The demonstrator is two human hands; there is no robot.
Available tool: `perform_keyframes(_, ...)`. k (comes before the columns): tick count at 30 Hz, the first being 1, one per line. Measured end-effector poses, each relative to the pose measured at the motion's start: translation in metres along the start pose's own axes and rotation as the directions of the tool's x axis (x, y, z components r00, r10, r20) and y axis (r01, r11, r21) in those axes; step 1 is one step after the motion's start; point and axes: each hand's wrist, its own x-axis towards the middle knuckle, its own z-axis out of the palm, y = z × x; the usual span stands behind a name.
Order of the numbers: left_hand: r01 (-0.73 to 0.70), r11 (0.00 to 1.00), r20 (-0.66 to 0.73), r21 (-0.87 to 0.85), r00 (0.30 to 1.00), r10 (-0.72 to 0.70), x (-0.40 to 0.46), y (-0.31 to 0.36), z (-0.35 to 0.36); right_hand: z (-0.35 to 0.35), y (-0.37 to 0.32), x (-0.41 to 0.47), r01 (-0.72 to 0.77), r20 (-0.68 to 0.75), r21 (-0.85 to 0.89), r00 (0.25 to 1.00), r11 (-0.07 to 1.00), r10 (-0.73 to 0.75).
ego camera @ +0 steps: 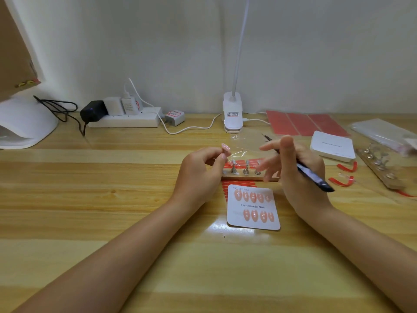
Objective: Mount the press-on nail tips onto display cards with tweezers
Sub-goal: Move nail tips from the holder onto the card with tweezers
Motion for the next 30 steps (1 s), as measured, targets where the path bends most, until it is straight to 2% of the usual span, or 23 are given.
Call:
perform_keyframes(3,-0.087,0.995,0.058,0.042,0.995,0.084,-0.0023,0.0014,-0.0003,-0.0012,0.0028,0.0019,0.256,0.085,-0.191,0.966,0.948,-0.243)
perform_keyframes(5,-0.158,0.984,0.106,0.078,0.983,0.150,-0.0036,0.0029,0.0002,0.0001,0.0049,0.0014,0.347,0.152,-0.282,0.937,0.895,-0.316)
perform_keyframes(8,-0.224,0.971,0.166,0.087,0.964,0.208,-0.0058,0.0041,0.0007,0.0017,0.0066,-0.0003,0.379,0.231,-0.356,0.921,0.854,-0.313)
perform_keyframes(12,-0.258,0.962,0.223,0.093,0.947,0.232,-0.0074,0.0035,0.0006,0.0000,0.0070,0.0001,0.399,0.266,-0.355,0.910,0.846,-0.317)
perform_keyframes(21,-0.286,0.954,0.212,0.088,0.941,0.263,-0.0065,0.0040,-0.0005,0.0000,0.0062,0.0004,0.321,0.268,-0.249,0.930,0.914,-0.253)
perform_keyframes(26,-0.323,0.944,0.210,0.075,0.930,0.301,-0.0055,0.0032,-0.0009,0.0002,0.0068,0.0012,0.446,0.280,-0.383,0.891,0.809,-0.358)
perform_keyframes(30,-0.344,0.936,0.194,0.075,0.926,0.324,-0.0047,0.0034,-0.0016,0.0018,0.0064,0.0004,0.456,0.260,-0.397,0.888,0.796,-0.379)
